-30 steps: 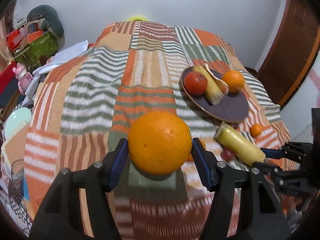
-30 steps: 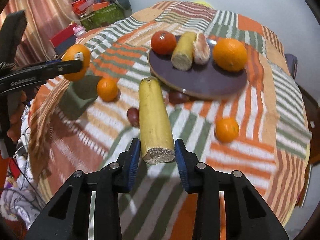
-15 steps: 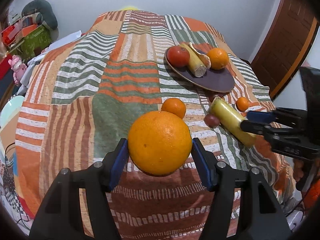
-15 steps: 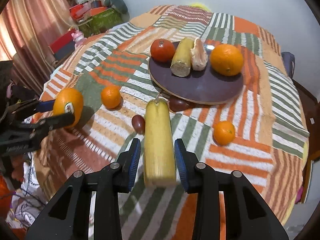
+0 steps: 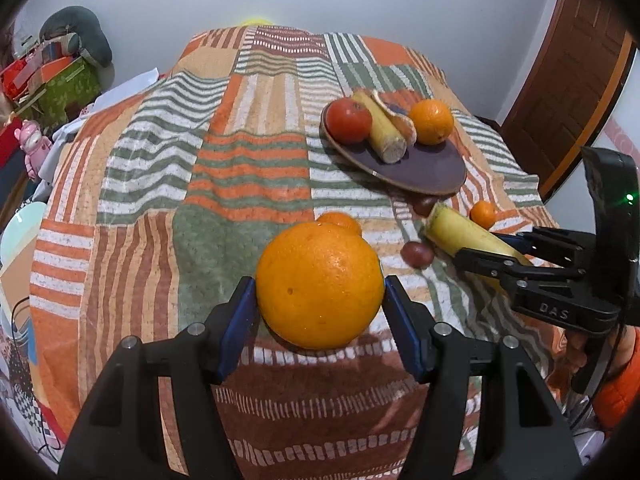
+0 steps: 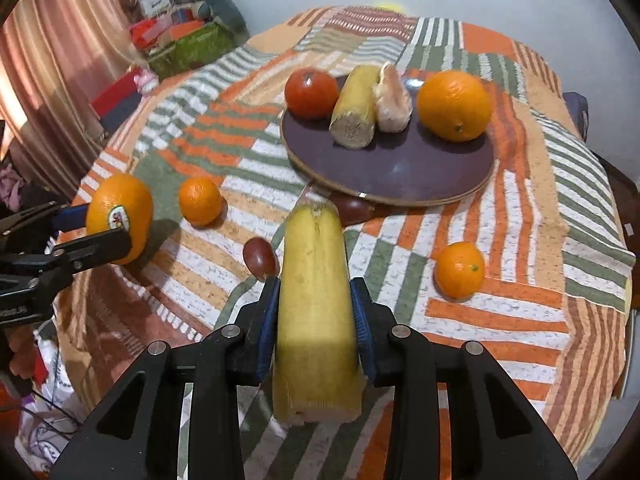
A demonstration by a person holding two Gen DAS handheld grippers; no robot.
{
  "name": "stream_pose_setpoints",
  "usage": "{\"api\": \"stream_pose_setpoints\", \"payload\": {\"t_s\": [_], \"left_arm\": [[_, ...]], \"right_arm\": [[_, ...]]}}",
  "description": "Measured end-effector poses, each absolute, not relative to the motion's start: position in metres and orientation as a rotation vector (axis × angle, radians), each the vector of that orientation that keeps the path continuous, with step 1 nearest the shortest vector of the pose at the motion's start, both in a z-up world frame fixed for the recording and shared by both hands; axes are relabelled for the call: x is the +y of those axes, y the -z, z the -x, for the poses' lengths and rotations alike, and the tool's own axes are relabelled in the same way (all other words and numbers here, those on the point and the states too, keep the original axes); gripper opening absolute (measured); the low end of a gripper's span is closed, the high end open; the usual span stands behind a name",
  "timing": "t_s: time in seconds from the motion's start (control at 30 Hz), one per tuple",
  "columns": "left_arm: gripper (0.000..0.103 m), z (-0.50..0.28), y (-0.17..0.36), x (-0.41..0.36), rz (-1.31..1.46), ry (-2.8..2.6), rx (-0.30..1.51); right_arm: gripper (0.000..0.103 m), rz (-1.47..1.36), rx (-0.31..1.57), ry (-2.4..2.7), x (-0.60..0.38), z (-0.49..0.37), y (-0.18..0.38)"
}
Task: Organize fruits
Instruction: 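Grasp and lift the orange with the left tool while the right tool lifts the corn cob toward the plate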
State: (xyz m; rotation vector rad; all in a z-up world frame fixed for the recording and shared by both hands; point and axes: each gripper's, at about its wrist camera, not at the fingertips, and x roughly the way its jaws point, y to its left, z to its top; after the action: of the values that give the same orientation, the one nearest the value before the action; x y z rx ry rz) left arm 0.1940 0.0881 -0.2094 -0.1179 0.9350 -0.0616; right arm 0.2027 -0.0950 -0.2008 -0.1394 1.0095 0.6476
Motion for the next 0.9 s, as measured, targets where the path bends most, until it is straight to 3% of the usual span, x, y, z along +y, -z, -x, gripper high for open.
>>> {"api": "stream_pose_setpoints", "payload": {"t_s": [0.43, 0.9], "left_arm": [[0.063, -0.216, 0.177, 0.07, 0.109, 0.088, 0.849], [0.063, -0.265, 0.177, 0.053, 0.101, 0.118, 0.839]], "right_arm": [[0.032, 0.079, 0.881, -0.596, -0.121, -0.208, 0.159], [0.032, 0.004, 0.785, -0.538, -0.138, -0.245, 0.136]]}}
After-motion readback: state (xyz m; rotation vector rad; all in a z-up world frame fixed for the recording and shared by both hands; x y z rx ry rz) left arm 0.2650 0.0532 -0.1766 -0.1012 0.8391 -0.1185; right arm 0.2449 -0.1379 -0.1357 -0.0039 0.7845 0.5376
